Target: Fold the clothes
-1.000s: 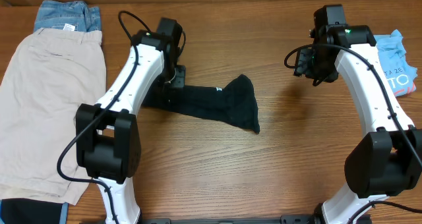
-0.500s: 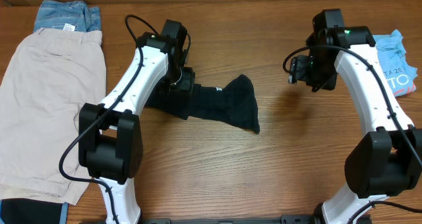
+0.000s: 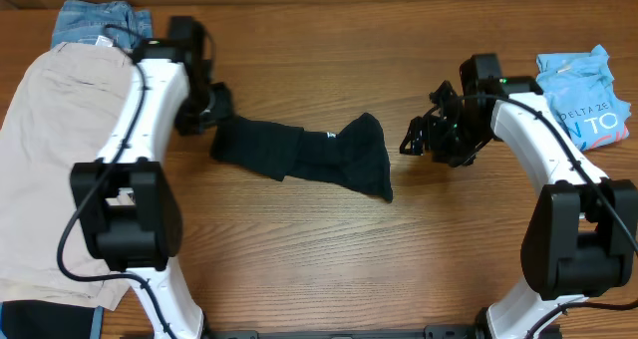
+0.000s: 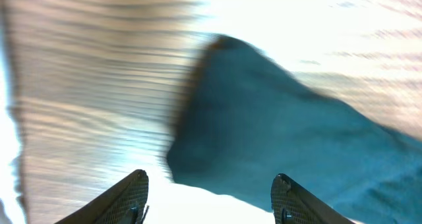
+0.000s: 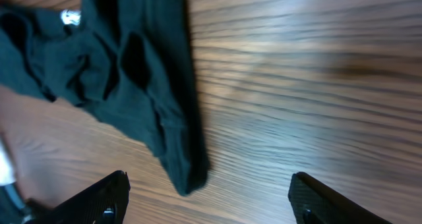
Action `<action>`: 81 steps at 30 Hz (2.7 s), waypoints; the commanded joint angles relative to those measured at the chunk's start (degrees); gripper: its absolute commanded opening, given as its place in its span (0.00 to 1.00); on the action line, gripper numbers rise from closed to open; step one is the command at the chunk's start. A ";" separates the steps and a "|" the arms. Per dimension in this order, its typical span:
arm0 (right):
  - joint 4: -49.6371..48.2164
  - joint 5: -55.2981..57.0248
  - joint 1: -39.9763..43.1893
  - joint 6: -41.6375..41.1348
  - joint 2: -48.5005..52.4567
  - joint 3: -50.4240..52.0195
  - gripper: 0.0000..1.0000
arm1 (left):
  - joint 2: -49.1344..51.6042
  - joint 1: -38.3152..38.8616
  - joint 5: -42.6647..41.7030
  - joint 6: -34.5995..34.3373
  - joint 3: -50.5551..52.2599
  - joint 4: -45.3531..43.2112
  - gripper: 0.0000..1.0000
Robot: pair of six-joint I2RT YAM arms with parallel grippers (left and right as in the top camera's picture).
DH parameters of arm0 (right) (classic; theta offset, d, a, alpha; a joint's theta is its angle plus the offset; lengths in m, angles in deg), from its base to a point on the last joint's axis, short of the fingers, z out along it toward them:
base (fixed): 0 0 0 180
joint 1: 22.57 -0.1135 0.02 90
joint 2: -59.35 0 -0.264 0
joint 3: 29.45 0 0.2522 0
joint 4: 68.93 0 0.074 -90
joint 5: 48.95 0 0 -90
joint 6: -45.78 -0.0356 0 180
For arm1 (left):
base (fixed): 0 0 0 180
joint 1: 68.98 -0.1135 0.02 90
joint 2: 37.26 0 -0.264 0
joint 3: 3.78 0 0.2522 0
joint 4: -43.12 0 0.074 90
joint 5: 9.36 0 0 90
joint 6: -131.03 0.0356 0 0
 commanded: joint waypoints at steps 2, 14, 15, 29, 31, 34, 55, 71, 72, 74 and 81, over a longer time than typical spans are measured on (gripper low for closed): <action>-3.96 -8.55 -1.86 0.63 0.52 3.87 0.83 | 0.09 -2.89 -0.92 -1.49 -1.29 0.52 0.63; -9.64 -13.97 -5.51 -3.21 8.37 4.55 0.84 | 0.09 -3.48 -0.83 -0.87 -1.29 0.50 0.64; -10.25 -15.65 -5.51 -3.21 9.22 4.55 0.82 | 0.09 -3.48 -0.85 -0.50 -1.29 0.48 0.64; -10.67 -8.35 -2.03 -3.87 11.37 -0.24 0.04 | 0.09 -3.48 -0.76 -0.31 -1.29 1.68 0.65; -7.65 -4.85 0.55 -3.85 10.88 -2.58 0.04 | 0.09 -3.48 -0.66 -0.04 -1.29 1.97 0.65; -4.85 -2.62 4.37 -3.82 9.90 -4.94 0.04 | 0.09 -3.48 -0.66 0.07 -1.29 2.14 0.65; 6.40 0.42 -15.06 1.09 5.46 -25.92 0.20 | 0.09 -3.48 -0.63 0.07 -1.29 1.86 0.67; 11.04 19.19 -6.67 0.20 5.73 -25.75 0.72 | 0.09 -3.48 -0.66 0.09 -1.29 1.95 0.68; 12.17 17.81 -3.78 3.58 6.05 -25.38 0.75 | 0.09 -3.48 -0.66 0.07 -1.29 1.90 0.69; 12.68 16.39 -0.07 7.13 6.56 -23.93 0.76 | 0.09 -3.48 -0.66 0.07 -1.29 1.90 0.69; 9.31 5.95 9.90 13.66 12.50 -18.01 0.79 | 0.09 -3.48 -0.70 0.07 -1.29 2.21 0.69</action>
